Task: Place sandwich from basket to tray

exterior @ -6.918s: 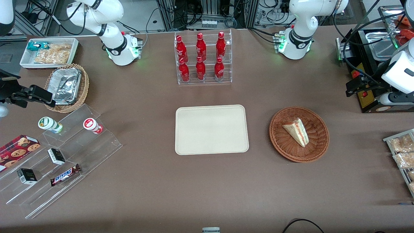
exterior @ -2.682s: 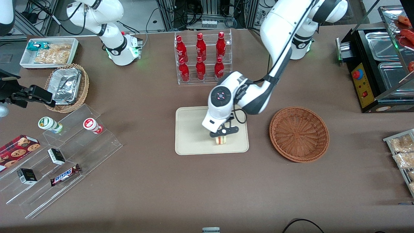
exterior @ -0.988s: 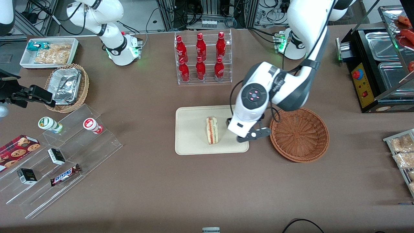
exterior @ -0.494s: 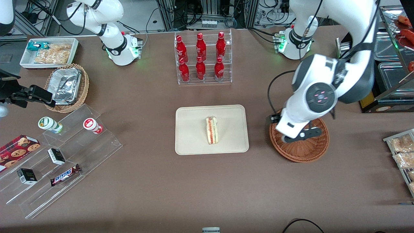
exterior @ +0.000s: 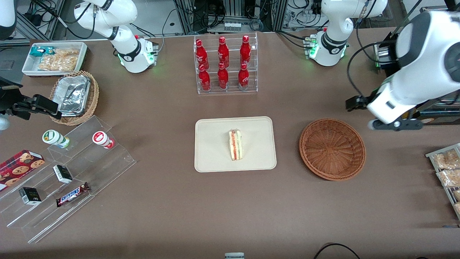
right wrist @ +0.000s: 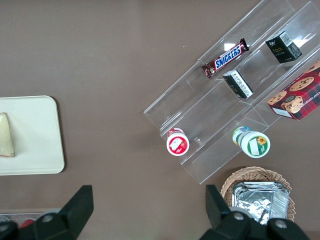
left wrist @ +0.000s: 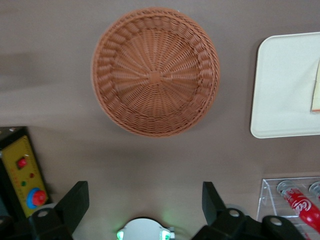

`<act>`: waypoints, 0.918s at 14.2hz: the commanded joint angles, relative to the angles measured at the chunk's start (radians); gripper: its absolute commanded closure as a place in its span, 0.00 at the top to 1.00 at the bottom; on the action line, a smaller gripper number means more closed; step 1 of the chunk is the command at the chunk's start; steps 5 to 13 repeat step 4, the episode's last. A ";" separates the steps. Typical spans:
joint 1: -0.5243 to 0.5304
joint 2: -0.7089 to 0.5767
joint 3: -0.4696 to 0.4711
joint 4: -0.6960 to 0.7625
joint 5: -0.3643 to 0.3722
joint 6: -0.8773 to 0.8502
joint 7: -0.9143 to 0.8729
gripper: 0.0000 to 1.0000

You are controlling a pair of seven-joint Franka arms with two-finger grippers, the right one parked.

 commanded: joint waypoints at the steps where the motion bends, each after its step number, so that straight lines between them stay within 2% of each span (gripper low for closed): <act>1: 0.051 -0.051 -0.026 0.007 -0.003 -0.006 0.041 1.00; 4: 0.065 -0.065 -0.018 0.050 0.004 -0.007 0.038 1.00; 13: 0.065 -0.065 -0.018 0.050 0.004 -0.007 0.038 1.00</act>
